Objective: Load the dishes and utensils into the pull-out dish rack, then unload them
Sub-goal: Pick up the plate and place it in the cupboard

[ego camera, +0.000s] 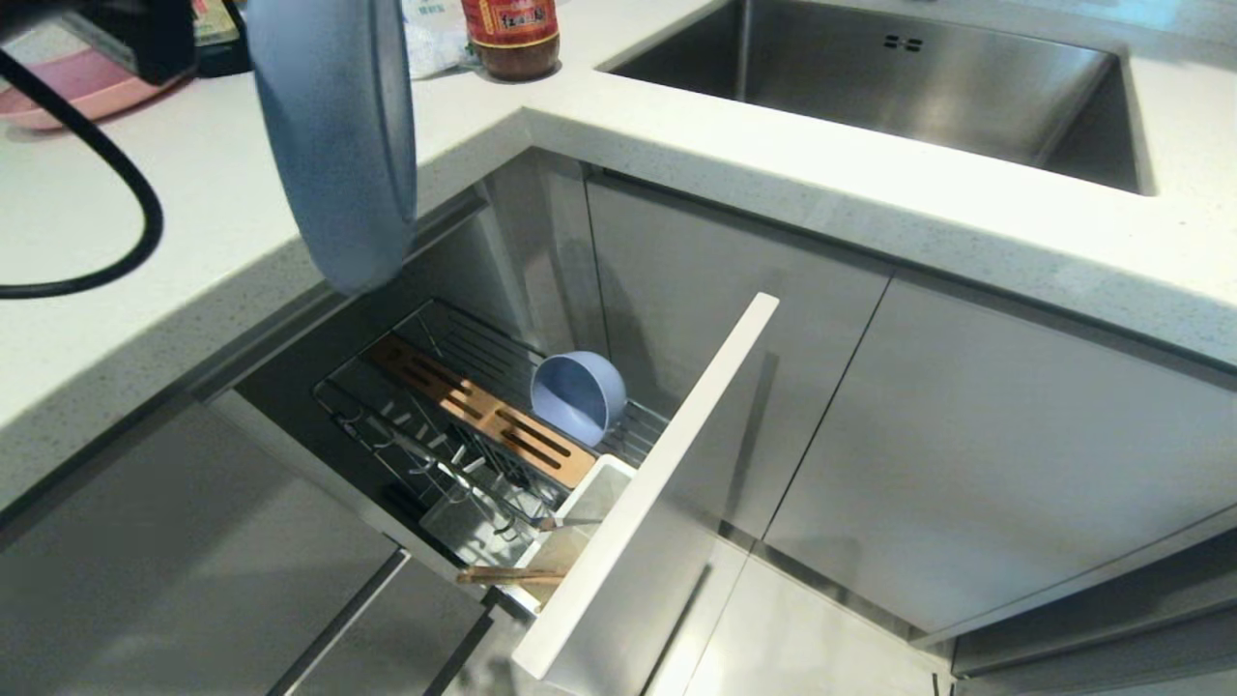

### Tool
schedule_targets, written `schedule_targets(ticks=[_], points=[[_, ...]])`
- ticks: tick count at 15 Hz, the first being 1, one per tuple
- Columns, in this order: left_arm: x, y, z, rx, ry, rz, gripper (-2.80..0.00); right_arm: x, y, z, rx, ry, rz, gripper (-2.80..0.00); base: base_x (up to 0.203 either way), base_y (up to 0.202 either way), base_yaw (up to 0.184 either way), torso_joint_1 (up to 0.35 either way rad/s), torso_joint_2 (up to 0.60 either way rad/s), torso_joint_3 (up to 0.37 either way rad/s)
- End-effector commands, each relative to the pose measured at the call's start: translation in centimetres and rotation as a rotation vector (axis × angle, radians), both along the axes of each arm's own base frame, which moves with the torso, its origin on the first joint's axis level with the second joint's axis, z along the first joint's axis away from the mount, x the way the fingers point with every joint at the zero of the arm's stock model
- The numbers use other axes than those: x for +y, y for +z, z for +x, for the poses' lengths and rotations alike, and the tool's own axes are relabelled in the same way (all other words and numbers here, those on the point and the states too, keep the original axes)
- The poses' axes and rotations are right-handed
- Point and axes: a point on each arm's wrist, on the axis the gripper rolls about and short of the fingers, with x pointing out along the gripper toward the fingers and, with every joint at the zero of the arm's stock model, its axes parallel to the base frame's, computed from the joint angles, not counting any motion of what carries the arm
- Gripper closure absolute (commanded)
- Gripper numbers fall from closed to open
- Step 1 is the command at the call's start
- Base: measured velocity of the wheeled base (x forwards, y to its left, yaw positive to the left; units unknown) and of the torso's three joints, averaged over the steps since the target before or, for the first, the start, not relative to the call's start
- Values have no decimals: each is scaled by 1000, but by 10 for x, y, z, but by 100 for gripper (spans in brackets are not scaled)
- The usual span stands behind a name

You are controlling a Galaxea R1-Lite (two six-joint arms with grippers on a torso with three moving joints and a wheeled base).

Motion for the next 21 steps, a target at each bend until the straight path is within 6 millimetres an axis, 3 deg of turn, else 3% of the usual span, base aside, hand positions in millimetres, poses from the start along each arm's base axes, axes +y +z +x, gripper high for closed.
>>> schedule_targets(ticks=[1, 4, 7, 10, 15, 21], points=[[-27, -22, 11, 65, -30, 27, 0, 0, 0, 0, -3, 0, 0, 0, 0, 0, 0, 0, 0, 0], [-52, -54, 23, 152, -61, 53, 0, 0, 0, 0, -2, 0, 0, 0, 0, 0, 0, 0, 0, 0], [-59, -83, 30, 262, -67, -14, 0, 0, -1, 0, -2, 0, 0, 0, 0, 0, 0, 0, 0, 0], [-55, -105, 48, 345, 49, -80, 0, 0, 0, 0, -2, 0, 0, 0, 0, 0, 0, 0, 0, 0], [-46, -124, 62, 417, 158, -245, 0, 0, 0, 0, -2, 0, 0, 0, 0, 0, 0, 0, 0, 0], [-37, -146, 95, 481, 223, -426, 0, 0, 0, 0, -3, 0, 0, 0, 0, 0, 0, 0, 0, 0]])
